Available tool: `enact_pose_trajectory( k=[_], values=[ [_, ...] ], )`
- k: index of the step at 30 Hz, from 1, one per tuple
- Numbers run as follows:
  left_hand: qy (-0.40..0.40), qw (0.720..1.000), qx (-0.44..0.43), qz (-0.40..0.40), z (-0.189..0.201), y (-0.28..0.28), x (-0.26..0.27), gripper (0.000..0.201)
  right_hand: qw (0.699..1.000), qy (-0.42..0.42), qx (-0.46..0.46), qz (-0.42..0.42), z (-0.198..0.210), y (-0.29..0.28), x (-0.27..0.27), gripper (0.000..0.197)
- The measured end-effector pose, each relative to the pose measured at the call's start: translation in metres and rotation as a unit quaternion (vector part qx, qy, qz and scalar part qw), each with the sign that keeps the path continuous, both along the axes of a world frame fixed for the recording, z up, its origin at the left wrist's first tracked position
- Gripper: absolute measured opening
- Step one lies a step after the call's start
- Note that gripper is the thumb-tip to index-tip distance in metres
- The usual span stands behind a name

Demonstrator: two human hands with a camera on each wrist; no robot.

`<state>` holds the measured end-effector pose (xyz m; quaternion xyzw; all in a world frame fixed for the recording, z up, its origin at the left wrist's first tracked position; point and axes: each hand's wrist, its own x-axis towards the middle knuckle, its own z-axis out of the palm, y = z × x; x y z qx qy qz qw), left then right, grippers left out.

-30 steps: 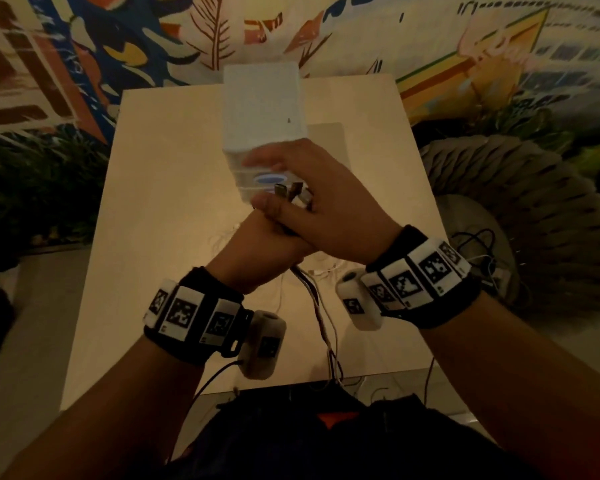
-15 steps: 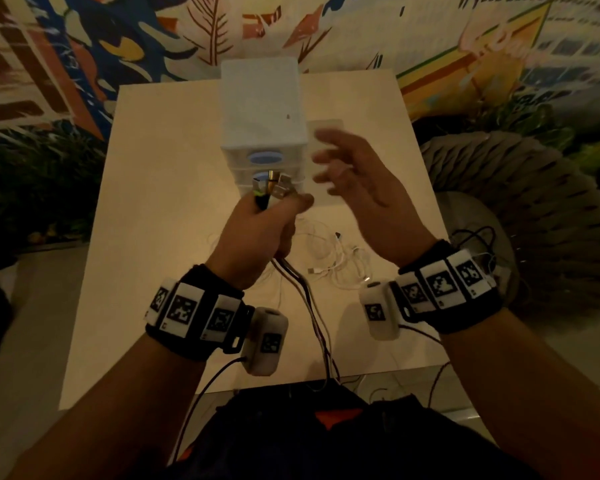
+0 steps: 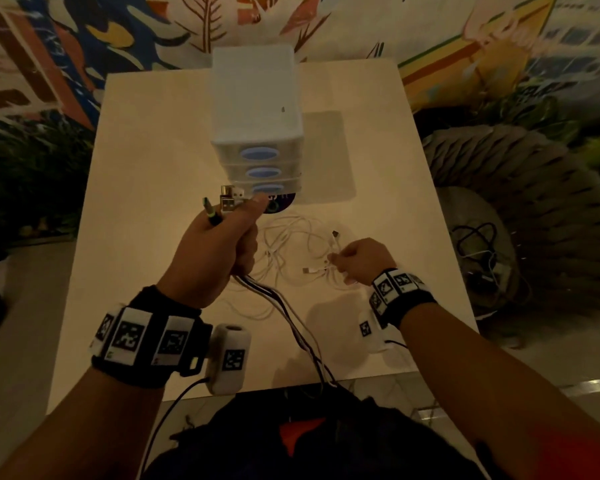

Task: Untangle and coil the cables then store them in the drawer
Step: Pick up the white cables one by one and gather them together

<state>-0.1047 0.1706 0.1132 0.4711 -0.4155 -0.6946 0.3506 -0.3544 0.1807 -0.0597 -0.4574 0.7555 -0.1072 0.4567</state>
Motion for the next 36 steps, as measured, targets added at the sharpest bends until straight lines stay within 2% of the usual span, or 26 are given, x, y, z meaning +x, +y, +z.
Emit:
enact_pose_trajectory(
  k=[3, 6, 10, 12, 15, 19, 24, 28, 32, 36],
  values=[
    [-0.006, 1.000, 0.004, 0.009, -0.005, -0.002, 0.006, 0.047, 1.000, 0.002, 0.004, -0.013, -0.004, -0.004, 0.001, 0.029],
    [-0.006, 1.000, 0.014, 0.022, -0.009, -0.004, 0.011, 0.047, 0.999, 0.010, -0.037, -0.016, -0.004, -0.002, -0.006, 0.027],
    [-0.018, 0.999, 0.009, 0.025, -0.015, -0.006, 0.015, 0.046, 0.988, -0.097, -0.094, -0.070, 0.011, 0.003, -0.018, 0.014],
    [-0.029, 0.999, 0.001, 0.022, -0.016, -0.007, 0.015, 0.046, 0.983, -0.119, -0.125, -0.064, 0.028, 0.006, -0.023, 0.013],
    [-0.049, 0.999, -0.015, 0.019, -0.018, -0.010, 0.014, 0.047, 0.977, -0.059, -0.207, -0.016, 0.047, 0.008, -0.028, 0.016],
    [-0.079, 0.996, -0.018, 0.025, -0.023, -0.013, 0.011, 0.050, 0.956, -0.048, -0.289, -0.018, 0.071, 0.009, -0.029, 0.019],
    [-0.107, 0.993, -0.033, 0.023, -0.034, -0.016, 0.013, 0.035, 0.924, -0.012, -0.381, 0.004, 0.107, 0.002, -0.022, 0.016],
    [-0.125, 0.991, -0.031, 0.026, -0.046, -0.019, 0.019, 0.030, 0.927, 0.021, -0.375, 0.017, 0.111, -0.006, -0.024, 0.017],
    [-0.136, 0.990, -0.014, 0.033, -0.056, -0.020, 0.026, 0.029, 0.944, 0.099, -0.310, 0.044, 0.079, -0.021, -0.035, 0.021],
    [-0.144, 0.989, -0.001, 0.034, -0.064, -0.019, 0.031, 0.031, 0.958, 0.133, -0.248, 0.055, 0.043, -0.047, -0.045, 0.025]
  ],
)
